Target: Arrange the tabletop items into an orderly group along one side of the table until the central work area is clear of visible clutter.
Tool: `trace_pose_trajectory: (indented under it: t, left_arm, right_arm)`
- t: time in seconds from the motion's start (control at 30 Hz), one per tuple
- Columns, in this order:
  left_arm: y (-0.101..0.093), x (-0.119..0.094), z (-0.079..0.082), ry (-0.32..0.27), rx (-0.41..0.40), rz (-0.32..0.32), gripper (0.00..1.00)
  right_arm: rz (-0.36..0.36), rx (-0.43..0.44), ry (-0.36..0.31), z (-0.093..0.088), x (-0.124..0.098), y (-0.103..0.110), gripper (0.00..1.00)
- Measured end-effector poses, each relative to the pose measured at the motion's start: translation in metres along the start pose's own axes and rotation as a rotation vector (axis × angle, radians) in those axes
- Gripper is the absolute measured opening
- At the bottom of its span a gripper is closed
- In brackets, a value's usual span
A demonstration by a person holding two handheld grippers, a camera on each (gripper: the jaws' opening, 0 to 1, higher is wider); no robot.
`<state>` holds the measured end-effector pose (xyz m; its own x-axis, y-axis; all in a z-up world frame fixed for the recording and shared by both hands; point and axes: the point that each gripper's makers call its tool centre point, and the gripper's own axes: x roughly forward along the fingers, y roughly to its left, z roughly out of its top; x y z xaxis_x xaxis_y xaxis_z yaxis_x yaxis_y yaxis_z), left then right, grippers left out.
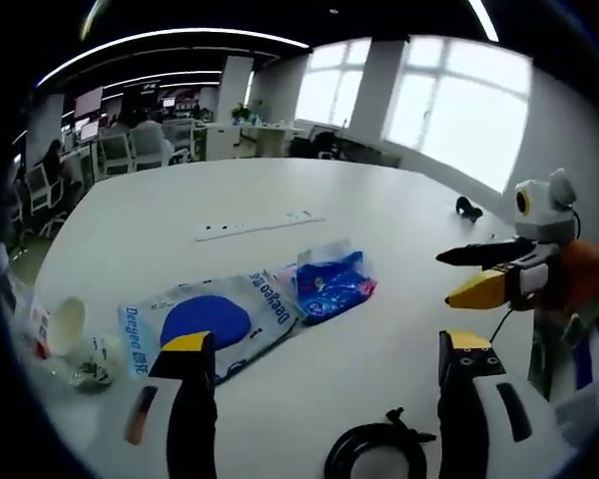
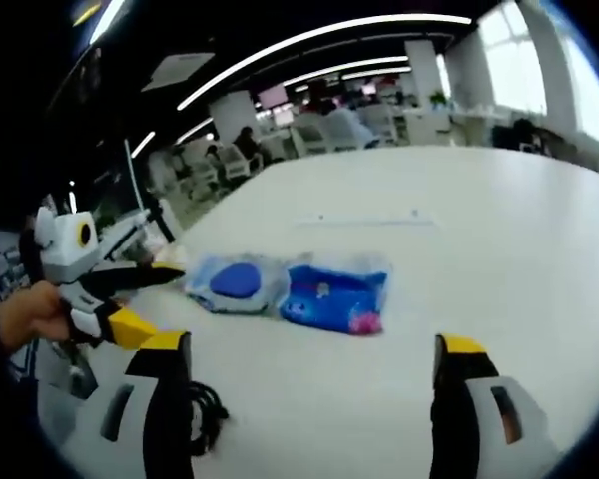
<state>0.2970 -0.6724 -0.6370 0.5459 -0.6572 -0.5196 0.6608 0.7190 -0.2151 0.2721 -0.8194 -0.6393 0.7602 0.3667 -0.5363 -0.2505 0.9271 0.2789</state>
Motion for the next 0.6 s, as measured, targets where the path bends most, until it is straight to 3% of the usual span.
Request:
trace_pose_trajectory:
  t: [0.3, 0.6]
  left_arm:
    - [-0.011, -0.023, -0.006, -0.017, 0.008, -0.003, 0.97]
    - [-0.023, -0.036, -0.032, 0.006, 0.03, 0.0, 0.98]
  right_arm:
    - [0.019, 0.001, -0.027, -0.01, -0.014, 0.013, 1.0]
    - [0.031, 0.022, -0.038, -0.026, -0.021, 0.024, 1.0]
